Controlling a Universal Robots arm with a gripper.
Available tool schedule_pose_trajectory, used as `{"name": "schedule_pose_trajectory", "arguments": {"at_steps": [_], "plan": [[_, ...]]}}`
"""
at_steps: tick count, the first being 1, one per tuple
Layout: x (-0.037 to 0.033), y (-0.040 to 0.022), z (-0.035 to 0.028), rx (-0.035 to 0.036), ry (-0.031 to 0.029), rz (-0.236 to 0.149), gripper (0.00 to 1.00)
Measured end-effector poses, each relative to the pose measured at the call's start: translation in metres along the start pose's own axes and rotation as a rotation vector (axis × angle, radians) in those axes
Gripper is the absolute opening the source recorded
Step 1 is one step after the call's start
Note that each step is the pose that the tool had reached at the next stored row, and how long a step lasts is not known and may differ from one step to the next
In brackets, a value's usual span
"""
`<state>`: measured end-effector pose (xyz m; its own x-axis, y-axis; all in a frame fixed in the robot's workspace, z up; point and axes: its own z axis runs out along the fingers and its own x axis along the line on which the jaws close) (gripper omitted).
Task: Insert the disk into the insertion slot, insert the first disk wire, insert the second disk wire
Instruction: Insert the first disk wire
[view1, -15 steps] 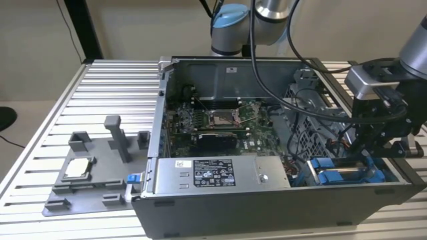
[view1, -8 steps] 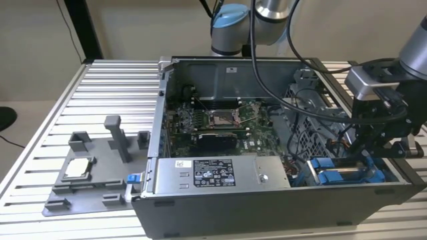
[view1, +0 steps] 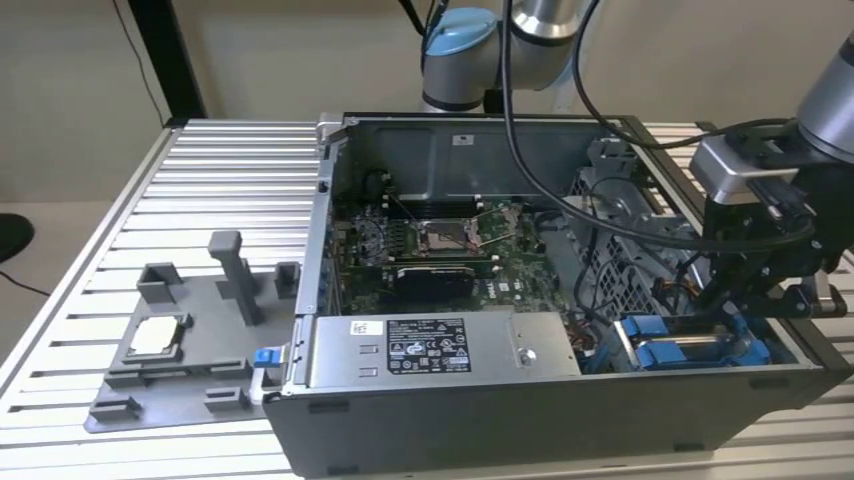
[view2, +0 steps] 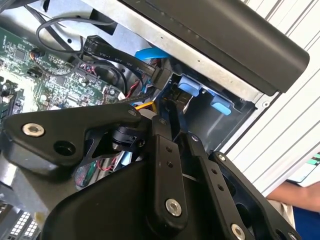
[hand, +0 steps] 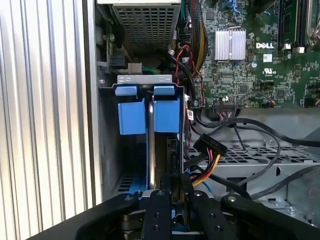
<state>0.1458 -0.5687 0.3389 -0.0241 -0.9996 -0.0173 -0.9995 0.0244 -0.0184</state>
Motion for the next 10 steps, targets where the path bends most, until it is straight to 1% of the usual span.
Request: {"name": "schedule_pose_trajectory", "arguments": {"at_steps": [3,6,7,9,10], "plan": [[0.0000,0.0000,0.0019,0.0007,-0.0005,-0.003,0.00],[0.0001,0.0001,0.0059,0.0017,0.0021,-0.004,0.00],[0.0001,0.0002,0.0074,0.0019,0.0021,-0.004,0.00],[0.0001,0.0002,0.0085,0.0018,0.0000,-0.005,0.00],[0.0001,0.0002,0.0085,0.0018,0.0000,-0.005,0.00]]}}
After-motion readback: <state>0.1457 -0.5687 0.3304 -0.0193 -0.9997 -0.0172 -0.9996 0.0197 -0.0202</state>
